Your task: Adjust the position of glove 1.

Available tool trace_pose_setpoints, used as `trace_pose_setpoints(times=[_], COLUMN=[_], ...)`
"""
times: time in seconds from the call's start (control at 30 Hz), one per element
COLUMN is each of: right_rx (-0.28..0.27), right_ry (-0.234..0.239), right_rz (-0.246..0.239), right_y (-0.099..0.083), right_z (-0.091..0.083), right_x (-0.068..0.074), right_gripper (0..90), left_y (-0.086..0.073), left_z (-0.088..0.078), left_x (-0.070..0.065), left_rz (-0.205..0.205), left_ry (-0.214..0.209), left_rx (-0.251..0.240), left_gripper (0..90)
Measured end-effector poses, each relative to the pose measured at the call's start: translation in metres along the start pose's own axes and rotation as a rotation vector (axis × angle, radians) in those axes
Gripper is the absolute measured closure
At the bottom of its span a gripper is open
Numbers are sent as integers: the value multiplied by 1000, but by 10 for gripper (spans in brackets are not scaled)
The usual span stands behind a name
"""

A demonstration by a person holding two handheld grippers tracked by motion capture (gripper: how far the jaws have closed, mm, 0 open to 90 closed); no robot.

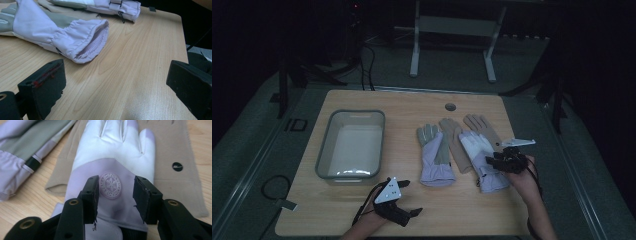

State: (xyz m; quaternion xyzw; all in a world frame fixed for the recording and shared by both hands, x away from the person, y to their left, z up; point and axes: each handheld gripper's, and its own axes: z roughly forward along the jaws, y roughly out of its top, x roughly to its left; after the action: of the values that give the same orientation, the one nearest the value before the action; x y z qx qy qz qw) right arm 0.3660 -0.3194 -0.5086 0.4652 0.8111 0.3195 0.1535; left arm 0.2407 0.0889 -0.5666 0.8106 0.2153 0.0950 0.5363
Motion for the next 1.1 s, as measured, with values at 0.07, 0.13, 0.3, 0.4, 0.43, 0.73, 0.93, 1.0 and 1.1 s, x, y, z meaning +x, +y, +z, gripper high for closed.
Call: trace_pose_setpoints(times=[0.07, 0.13, 0.3, 0.4, 0.43, 0.73, 0.93, 1.0, 1.1], right_rx=[15, 20, 66, 64, 57, 50, 36, 36, 26], right_ry=[18, 26, 45, 58, 83, 15, -13, -35, -47], right_rz=[2, -8, -28, -29, -31, -28, 60, 65, 69], right_y=[0, 1, -1, -2, -4, -4, -1, 1, 5], right_z=[5, 7, 22, 24, 27, 23, 11, 6, -3], right_x=[-2, -2, -3, -3, -4, 10, 15, 19, 26], right_gripper=[549, 548, 527, 558, 612, 771, 788, 789, 790], left_y=[0, 0, 0, 0, 0, 0, 0, 0, 0], left_z=[0, 0, 0, 0, 0, 0, -1, -1, 0], left_x=[0, 0, 0, 1, 1, 1, 1, 1, 1], left_rz=[-5, -5, -5, -5, -5, -11, -13, -11, -14], left_ry=[-1, -1, 1, 0, 0, 1, -1, 0, -1], left_rx=[2, 2, -1, -1, -1, -4, -4, -3, -2], left_gripper=[27, 27, 32, 32, 32, 32, 32, 32, 32])
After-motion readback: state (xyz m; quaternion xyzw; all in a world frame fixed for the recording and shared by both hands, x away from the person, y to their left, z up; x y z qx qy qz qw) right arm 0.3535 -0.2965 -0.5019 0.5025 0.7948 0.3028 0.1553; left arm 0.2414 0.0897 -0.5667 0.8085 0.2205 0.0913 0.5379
